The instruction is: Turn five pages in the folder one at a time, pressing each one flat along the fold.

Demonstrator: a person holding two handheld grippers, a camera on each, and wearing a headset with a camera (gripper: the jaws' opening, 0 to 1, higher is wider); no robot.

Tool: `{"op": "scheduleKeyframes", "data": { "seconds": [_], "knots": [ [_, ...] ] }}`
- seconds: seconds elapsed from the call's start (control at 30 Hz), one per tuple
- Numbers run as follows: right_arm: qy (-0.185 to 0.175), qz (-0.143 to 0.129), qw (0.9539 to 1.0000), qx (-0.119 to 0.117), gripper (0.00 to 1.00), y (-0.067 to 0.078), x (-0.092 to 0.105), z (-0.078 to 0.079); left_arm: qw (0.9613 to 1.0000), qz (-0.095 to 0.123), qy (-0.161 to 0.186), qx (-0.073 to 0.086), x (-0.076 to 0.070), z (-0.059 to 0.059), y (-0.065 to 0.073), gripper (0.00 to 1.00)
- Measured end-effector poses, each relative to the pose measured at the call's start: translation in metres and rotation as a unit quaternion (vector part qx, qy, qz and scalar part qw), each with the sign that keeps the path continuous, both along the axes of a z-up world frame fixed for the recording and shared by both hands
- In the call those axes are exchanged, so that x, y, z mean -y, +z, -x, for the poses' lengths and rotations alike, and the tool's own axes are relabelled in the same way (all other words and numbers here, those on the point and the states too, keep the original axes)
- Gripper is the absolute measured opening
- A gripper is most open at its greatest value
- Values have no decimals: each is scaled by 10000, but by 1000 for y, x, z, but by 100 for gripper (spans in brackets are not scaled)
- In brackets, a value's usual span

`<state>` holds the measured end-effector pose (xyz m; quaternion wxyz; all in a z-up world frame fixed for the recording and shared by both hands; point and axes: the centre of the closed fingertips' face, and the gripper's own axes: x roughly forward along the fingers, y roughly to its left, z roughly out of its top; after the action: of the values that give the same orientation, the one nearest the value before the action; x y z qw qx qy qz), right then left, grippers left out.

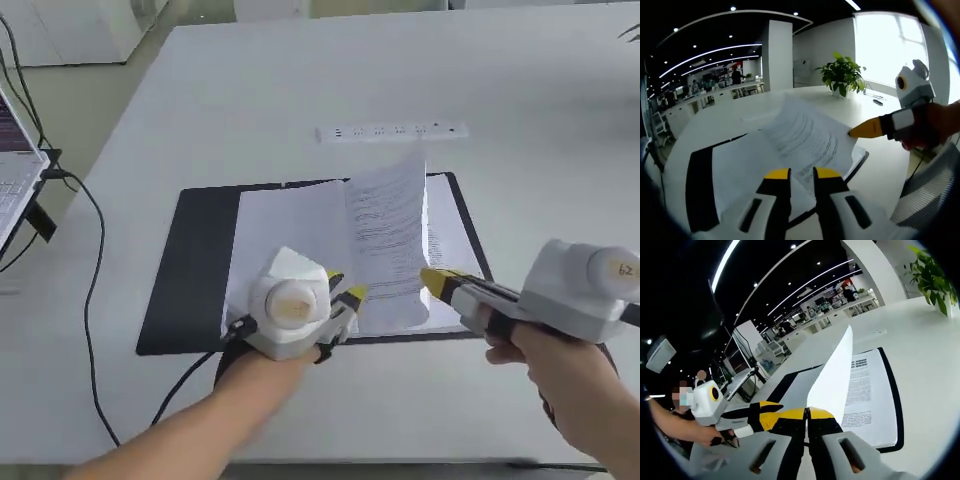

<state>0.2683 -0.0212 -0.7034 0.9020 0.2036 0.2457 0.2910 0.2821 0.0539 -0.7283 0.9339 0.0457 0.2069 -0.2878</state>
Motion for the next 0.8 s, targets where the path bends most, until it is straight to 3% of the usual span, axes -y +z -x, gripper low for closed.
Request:
{"op": "scheduleKeyframes", "data": {
  "seconds": [0.43, 0.8],
  "knots": [
    [591, -97, 9982, 64, 0, 10, -74, 5, 9983, 15, 557, 157, -81, 9, 20, 17],
    [1057, 27, 9944, 6, 0, 3, -124, 9, 9957, -28, 896, 237, -129, 16, 29, 17]
  ]
}}
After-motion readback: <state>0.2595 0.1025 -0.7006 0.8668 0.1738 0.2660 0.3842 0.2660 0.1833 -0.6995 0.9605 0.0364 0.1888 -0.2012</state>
